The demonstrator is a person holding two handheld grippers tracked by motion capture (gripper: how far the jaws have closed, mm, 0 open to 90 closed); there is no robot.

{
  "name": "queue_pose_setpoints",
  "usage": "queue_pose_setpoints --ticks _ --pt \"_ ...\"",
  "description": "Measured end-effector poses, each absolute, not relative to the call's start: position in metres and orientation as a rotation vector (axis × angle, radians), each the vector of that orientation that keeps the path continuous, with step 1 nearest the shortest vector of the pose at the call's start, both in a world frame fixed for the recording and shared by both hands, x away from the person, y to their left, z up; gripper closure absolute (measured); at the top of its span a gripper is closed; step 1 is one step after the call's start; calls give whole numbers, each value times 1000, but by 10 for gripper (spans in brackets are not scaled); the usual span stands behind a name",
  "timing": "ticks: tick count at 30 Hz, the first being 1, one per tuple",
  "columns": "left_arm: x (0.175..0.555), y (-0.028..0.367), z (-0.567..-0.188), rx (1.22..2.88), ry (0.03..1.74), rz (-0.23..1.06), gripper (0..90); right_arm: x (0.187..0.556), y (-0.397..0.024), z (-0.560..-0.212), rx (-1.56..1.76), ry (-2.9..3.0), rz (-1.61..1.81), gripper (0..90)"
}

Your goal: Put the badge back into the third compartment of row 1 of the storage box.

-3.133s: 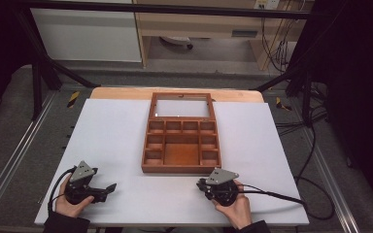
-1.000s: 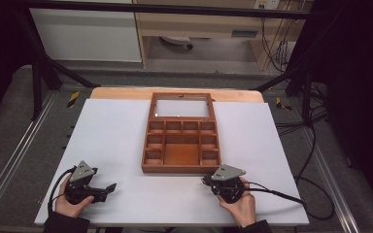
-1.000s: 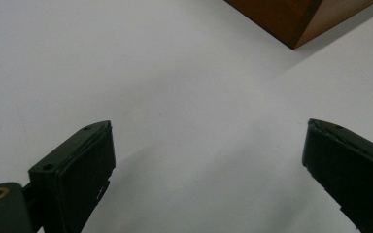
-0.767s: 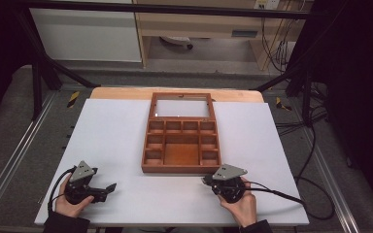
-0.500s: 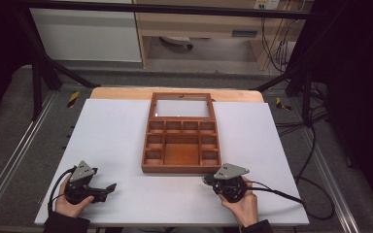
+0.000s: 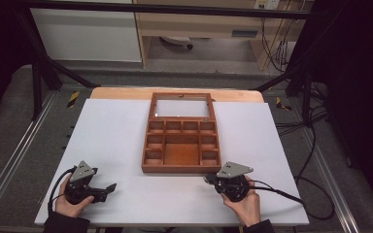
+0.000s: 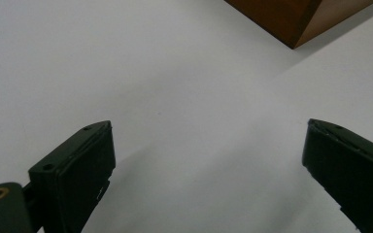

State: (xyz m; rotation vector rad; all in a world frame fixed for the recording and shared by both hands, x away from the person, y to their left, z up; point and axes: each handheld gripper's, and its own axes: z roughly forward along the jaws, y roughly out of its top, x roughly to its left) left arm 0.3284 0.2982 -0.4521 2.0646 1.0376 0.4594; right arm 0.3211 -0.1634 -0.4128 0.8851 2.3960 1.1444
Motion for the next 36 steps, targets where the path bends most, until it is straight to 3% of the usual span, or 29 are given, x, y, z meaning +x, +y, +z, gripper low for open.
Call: queue_pose_setpoints --ticks 36 --pt "329 298 -452 2063 1040 462 46 324 -178 -390 932 2351 1244 879"
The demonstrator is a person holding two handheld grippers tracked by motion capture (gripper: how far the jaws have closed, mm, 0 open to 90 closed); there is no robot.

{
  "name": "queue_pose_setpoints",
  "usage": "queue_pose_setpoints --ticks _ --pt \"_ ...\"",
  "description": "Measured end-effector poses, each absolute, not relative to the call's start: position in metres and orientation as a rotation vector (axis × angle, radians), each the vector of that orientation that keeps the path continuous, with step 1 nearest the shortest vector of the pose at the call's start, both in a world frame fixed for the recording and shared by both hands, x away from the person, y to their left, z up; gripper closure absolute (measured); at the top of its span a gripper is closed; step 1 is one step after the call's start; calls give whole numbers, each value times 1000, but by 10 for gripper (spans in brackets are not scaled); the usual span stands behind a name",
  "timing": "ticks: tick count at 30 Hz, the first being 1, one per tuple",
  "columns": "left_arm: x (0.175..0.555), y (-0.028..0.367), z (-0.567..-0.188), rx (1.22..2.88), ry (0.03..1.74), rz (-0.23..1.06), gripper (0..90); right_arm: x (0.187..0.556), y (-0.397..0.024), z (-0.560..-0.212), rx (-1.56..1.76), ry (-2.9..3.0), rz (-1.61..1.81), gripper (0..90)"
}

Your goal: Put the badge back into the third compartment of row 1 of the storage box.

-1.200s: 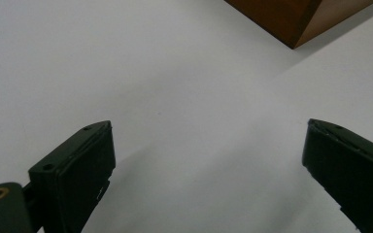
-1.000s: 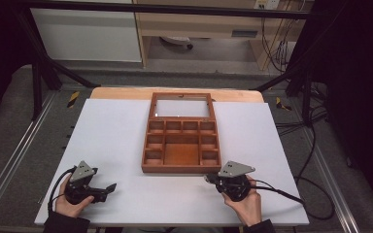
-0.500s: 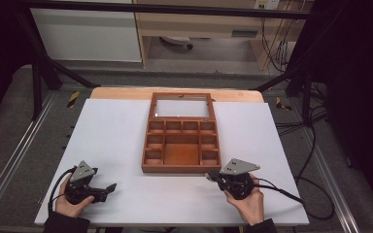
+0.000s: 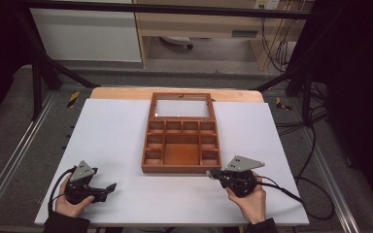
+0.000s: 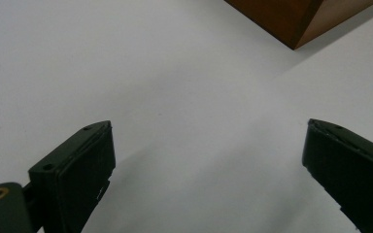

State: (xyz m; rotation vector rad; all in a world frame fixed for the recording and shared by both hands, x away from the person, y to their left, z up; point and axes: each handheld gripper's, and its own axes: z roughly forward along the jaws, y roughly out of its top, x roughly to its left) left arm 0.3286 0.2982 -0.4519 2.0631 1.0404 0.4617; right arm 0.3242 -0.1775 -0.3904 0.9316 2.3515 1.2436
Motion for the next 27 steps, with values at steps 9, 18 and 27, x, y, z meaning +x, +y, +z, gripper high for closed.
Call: queue_pose_setpoints --ticks 9,18,27 --pt "329 298 -452 2062 1042 463 46 326 -182 -384 940 2325 1269 879" --pt "328 298 -452 2062 1042 465 46 327 -187 -376 948 2300 1290 879" --pt "328 298 -451 2062 1041 465 46 333 -186 -366 948 2272 1303 879"
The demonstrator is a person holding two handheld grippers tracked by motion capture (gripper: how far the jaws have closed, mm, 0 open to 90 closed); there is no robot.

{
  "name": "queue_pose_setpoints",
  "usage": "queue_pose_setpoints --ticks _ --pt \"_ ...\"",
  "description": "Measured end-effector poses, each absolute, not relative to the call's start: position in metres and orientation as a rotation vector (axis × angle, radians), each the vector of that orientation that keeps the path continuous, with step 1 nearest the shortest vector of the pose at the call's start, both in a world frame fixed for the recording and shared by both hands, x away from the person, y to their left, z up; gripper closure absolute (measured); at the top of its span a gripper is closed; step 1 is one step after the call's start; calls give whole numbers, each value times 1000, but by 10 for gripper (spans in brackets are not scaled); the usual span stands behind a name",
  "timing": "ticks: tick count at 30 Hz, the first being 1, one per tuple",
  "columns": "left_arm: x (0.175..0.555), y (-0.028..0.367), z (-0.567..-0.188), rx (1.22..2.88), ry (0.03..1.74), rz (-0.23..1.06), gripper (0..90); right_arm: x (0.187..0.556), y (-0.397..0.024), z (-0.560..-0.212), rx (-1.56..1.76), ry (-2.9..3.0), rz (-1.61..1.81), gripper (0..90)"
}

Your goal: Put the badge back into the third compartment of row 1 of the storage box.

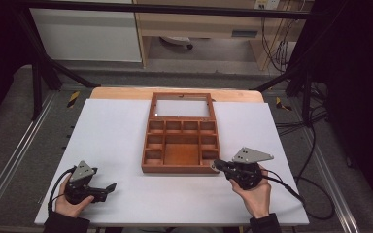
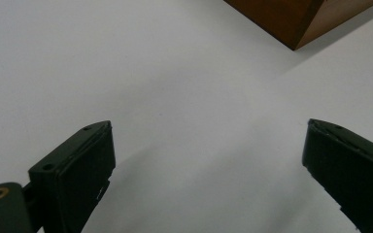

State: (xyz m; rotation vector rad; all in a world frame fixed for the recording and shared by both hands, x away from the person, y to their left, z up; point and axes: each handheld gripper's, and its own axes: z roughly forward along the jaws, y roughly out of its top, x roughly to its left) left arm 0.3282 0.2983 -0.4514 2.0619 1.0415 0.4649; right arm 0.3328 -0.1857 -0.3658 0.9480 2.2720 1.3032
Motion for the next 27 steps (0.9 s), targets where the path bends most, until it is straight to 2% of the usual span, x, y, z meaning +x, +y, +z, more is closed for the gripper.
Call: queue_pose_setpoints --ticks 27 --pt "328 298 -451 2062 1041 465 46 356 -175 -342 945 2226 1309 880"
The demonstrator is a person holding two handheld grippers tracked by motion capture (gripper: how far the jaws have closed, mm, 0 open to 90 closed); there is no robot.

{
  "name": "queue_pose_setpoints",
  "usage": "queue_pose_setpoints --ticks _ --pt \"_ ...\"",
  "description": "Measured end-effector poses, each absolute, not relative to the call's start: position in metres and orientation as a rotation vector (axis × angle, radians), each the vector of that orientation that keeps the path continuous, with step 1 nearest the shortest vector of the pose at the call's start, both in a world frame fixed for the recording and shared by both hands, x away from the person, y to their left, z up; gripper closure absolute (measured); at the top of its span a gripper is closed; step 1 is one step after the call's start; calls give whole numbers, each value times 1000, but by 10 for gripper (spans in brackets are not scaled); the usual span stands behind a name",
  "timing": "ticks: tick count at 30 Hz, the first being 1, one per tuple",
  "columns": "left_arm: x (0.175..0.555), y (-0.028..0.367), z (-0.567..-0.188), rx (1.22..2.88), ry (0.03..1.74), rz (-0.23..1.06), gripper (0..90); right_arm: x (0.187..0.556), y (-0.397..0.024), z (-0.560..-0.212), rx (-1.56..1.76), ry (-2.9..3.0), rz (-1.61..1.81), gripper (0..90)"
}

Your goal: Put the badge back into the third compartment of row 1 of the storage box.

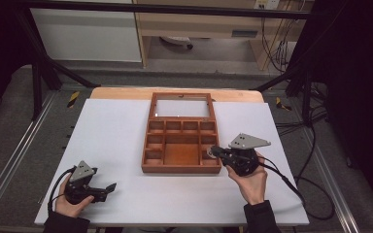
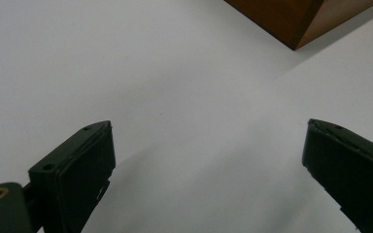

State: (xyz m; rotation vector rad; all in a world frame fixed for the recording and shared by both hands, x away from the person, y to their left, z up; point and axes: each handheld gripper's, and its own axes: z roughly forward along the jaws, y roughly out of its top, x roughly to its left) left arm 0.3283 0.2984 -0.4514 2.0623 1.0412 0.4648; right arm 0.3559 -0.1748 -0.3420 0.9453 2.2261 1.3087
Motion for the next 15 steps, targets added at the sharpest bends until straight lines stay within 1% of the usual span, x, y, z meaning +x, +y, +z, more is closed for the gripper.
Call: queue_pose_setpoints --ticks 15 --pt "328 299 -452 2060 1043 465 46 371 -170 -332 945 2211 1311 880"
